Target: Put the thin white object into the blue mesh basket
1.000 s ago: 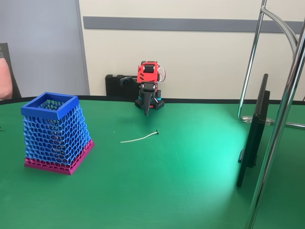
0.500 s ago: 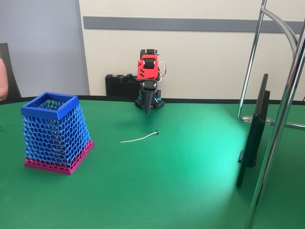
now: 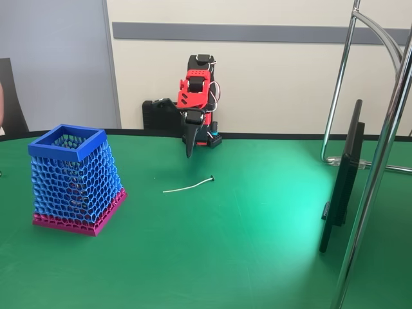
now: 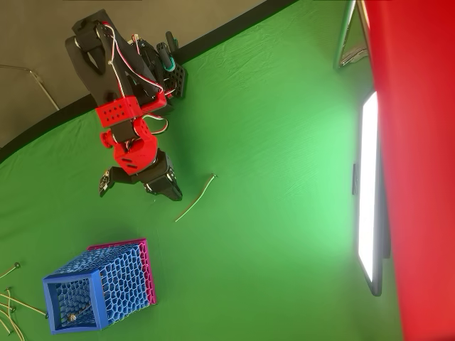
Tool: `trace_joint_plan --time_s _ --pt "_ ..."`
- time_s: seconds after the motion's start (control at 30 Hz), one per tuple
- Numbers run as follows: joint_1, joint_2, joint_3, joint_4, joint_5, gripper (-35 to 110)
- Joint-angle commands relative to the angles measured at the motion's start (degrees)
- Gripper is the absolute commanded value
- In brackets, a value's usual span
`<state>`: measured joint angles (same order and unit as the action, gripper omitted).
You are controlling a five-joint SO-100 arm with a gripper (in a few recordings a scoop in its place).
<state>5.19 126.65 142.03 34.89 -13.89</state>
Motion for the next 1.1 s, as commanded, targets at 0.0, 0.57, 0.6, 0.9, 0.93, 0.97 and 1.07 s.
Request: trace_joint_plan --time_s 0.0,0.57,0.6,0.9,0.93,0.97,1.07 --pt "-1.4 -5.6 -6.2 1.3 -1.8 13" --pt "-6.7 -30.6 -32.8 29.0 -9.3 15" --pt "-7.0 -31.3 -33.3 29.8 -9.6 15" --pt "-9.1 -38.8 -34.3 31.6 -10.5 15" --pt "-9.2 -39.4 -34.4 31.6 -10.4 15" --pt "-9.3 -40.0 -34.4 31.6 -10.4 15" --pt "-9.4 -41.2 -34.5 31.6 -10.4 15"
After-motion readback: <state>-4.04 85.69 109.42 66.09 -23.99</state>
